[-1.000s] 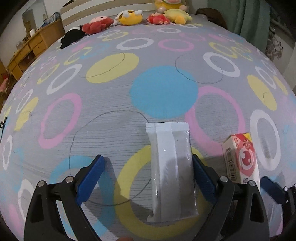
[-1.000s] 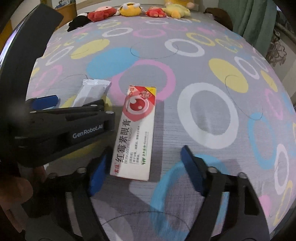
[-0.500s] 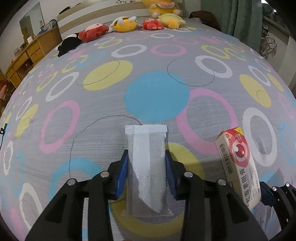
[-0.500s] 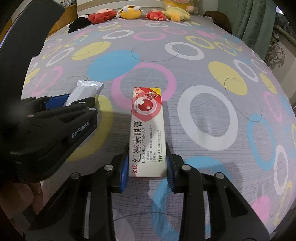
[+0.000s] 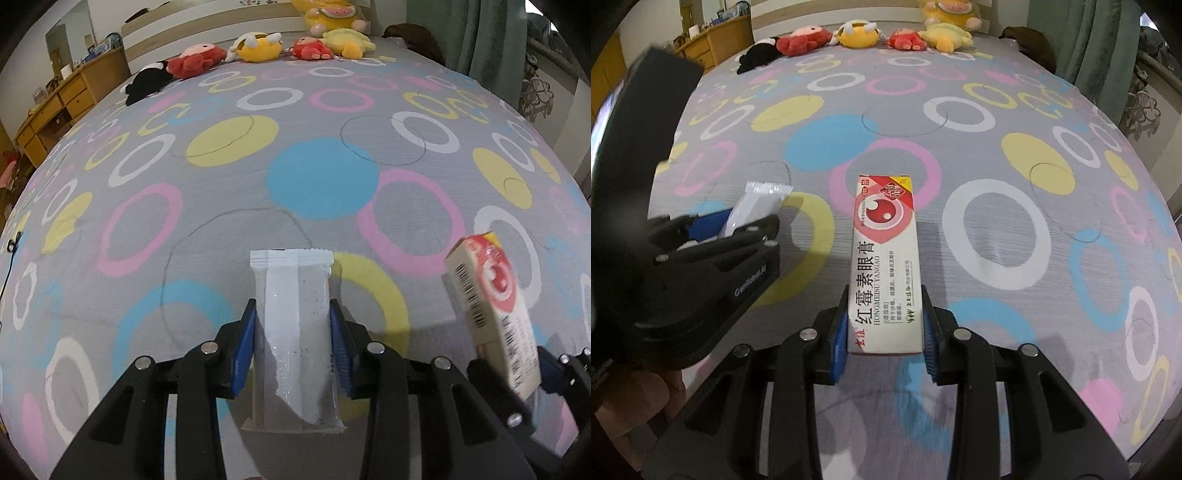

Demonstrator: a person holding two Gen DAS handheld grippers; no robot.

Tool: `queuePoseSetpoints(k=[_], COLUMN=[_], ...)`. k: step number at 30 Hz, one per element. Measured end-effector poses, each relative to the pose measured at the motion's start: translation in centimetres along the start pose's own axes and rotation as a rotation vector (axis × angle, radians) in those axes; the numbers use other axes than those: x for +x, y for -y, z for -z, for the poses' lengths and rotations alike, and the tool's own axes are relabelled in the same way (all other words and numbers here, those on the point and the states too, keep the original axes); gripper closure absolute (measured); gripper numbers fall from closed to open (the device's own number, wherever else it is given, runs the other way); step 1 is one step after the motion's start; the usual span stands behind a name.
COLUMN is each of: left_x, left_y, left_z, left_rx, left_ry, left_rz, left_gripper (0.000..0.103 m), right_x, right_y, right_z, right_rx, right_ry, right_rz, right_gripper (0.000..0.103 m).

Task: Collect trash
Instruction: 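Carry the medicine box and white bar with both tools over the trash bag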

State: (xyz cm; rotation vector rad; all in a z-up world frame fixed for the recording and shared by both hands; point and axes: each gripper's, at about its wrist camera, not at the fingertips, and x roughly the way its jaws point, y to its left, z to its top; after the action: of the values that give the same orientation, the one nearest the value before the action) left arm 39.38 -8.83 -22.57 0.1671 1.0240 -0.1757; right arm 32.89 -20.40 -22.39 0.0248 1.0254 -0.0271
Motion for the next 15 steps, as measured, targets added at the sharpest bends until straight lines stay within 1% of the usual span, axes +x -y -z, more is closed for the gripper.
queuePoseSetpoints(k=[2,7,15], left_x=[-0.9,-3.7,-10.4], left_y=[-0.4,-0.9,-1.9], left_z=[0.4,1.3,2.2], left_rx=[-0.008,-0.005,-0.029], left_ry=[-0.001,0.026,0.085], left_rz=[0.002,-0.006,-0.003], left_gripper=[0.066,0.066,0.066], right_x=[-1.4,-4.6,-10.9], right_y=[-0.1,-0.5,-0.6], right_z=[0.2,1.1,2.7], right_rx=[-0.008,-0.026,-0.034], right_ry=[0.011,0.035,0.092], right_rz=[-0.005,-0.007,-0.018], right_gripper=[0.072,0.072,0.072])
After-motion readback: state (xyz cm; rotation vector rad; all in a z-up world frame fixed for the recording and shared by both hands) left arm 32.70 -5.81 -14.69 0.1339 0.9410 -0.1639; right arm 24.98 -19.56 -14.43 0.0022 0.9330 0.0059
